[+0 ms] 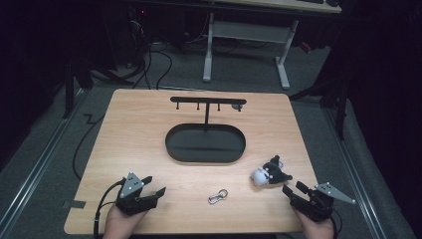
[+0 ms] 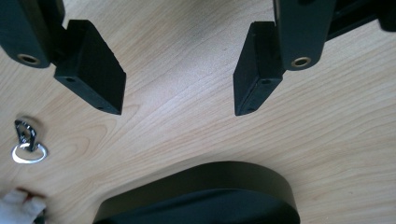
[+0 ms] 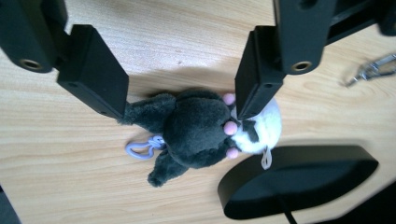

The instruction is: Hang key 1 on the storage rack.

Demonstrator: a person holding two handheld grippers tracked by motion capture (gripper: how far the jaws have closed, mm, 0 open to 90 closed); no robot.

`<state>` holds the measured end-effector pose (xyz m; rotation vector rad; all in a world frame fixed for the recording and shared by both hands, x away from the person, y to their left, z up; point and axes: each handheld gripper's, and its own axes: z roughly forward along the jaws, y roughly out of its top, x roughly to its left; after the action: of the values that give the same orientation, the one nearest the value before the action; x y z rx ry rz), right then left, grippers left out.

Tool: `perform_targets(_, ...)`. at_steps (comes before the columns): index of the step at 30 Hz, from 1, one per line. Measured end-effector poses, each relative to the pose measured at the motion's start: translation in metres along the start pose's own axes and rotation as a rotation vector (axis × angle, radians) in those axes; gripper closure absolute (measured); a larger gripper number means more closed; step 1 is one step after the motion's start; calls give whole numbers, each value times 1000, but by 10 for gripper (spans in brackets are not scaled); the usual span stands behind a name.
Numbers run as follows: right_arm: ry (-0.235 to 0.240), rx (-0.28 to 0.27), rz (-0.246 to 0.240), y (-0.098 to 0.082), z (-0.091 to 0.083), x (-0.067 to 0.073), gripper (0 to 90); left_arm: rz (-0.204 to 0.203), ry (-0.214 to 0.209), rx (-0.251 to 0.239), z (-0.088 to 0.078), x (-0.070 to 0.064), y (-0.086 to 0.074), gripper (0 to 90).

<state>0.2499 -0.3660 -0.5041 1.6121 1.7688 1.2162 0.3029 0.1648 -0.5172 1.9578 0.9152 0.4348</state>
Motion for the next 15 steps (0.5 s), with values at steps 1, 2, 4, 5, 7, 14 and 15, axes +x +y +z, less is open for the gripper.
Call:
perform_targets(1,-16,9,-17,-1,1,1,391,5,3,-2,0,-1,1,344)
perform_targets(2,-23,19,-30,-1,1,2,402,5,3,-2,0,-1,1,339)
perform_targets(4,-38,32,-62,-2,3,1,411,0,-1,-9,0,-1,2,333)
perform_targets(5,-44,40,-67,-2,4,1,416,0,0,-8,1,-1,2,331)
perform_targets(7,-57,67,-77,-1,5,1,421,3,-2,0,2,-1,2,330)
perform_targets(14,-59,128,-108,3,13,2,540,-18,-4,9,2,3,-1,326)
perform_targets(15,-44,142,-96,4,16,2,593,-20,-4,9,2,3,-1,325)
